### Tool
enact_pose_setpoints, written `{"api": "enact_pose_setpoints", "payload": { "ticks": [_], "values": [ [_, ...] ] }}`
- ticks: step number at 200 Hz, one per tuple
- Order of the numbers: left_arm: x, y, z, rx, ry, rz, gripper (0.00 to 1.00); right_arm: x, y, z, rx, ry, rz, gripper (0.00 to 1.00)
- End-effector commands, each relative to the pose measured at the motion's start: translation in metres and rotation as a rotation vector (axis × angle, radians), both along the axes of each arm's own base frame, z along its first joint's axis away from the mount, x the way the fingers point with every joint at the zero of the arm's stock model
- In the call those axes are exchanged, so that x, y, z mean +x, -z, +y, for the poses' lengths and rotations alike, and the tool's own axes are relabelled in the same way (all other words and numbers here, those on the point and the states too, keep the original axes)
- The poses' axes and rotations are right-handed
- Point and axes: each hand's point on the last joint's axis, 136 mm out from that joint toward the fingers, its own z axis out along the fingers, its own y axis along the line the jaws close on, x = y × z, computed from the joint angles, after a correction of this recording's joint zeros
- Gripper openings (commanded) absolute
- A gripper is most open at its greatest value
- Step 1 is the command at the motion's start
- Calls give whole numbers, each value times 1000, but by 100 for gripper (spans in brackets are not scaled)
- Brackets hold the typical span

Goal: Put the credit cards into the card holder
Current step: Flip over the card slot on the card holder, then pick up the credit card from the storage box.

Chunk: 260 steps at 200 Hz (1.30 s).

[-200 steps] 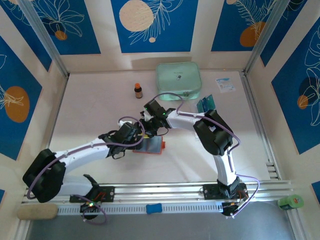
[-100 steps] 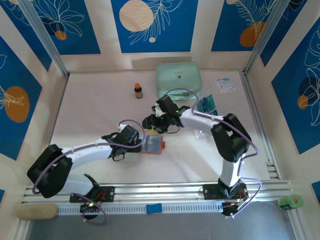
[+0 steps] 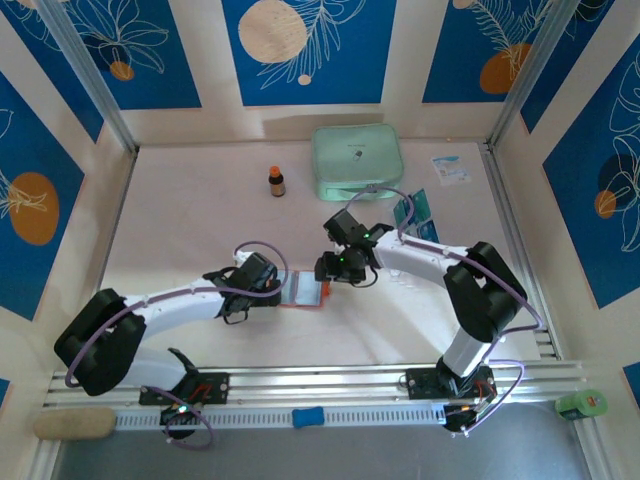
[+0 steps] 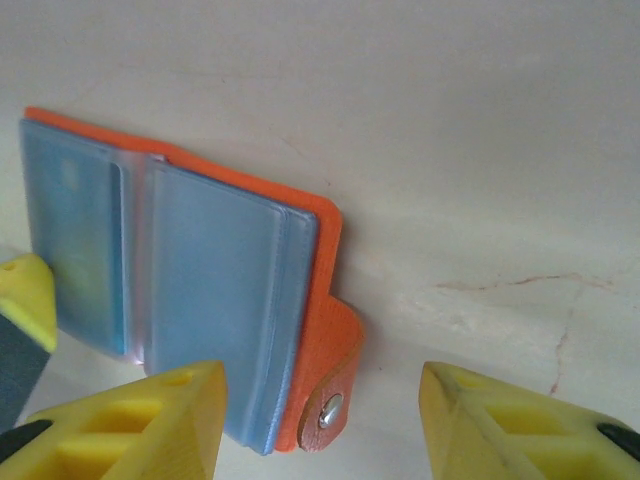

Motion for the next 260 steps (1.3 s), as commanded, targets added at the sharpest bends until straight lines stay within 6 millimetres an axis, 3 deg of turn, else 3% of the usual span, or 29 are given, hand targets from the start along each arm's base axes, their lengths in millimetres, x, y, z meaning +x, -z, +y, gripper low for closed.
{"api": "enact_pose_setpoints", "payload": {
  "ticks": [1,80,148,201,225,260],
  "values": [
    [-1,-4,9,15,-28,-5,99,-6,15,-6,-71,-26,11,52],
    [19,-46,-19,-78,48,-88,100,-3,25,-9,-98,-32,10,25],
    [24,-40,-32,-95,74,-63,100,4,25,-17,-108,-35,3,0],
    [22,-42,-30,-101,71,-69,100,11,20,-30,-113,-34,-7,0],
    [22,-42,-31,-105,70,-67,100,11,11,-32,-95,-46,-8,20],
    [23,-45,-32,-112,70,-73,100,27,-30,-48,-68,-23,-79,27]
  ]
}}
